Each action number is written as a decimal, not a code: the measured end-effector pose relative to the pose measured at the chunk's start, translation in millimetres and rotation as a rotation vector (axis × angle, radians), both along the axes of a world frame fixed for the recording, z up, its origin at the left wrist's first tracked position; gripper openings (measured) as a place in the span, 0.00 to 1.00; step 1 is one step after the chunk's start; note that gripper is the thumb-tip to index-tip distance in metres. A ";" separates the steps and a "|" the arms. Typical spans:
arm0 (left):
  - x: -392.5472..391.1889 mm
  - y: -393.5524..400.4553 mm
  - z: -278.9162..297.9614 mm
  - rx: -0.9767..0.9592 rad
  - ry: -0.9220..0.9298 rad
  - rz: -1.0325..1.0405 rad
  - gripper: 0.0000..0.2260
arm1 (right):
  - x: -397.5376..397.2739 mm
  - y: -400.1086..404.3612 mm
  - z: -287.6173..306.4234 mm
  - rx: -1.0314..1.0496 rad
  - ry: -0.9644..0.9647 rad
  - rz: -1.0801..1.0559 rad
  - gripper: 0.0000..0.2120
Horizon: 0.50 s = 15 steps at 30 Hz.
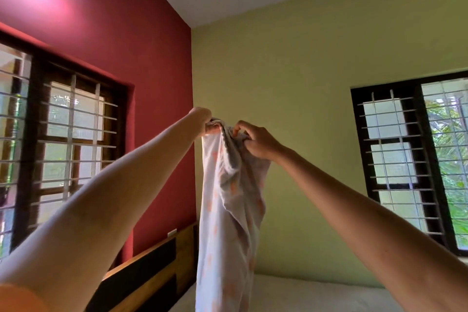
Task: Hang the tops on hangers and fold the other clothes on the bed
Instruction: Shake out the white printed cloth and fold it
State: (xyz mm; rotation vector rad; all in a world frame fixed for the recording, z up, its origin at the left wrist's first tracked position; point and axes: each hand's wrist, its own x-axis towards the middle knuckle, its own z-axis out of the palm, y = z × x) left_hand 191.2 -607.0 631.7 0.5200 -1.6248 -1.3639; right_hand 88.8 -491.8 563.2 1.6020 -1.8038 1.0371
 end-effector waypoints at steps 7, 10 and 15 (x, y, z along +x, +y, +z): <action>-7.4 14.9 -0.5 0.104 0.163 0.008 0.07 | 32.6 -23.7 -30.8 0.127 -0.070 -0.372 0.44; -3.5 3.6 2.5 0.176 0.175 -0.011 0.07 | 19.2 -31.5 -37.9 0.020 0.003 -0.504 0.38; 24.4 5.1 -17.9 0.063 -0.040 -0.102 0.04 | -12.7 -18.6 -24.3 -0.132 -0.150 -0.413 0.24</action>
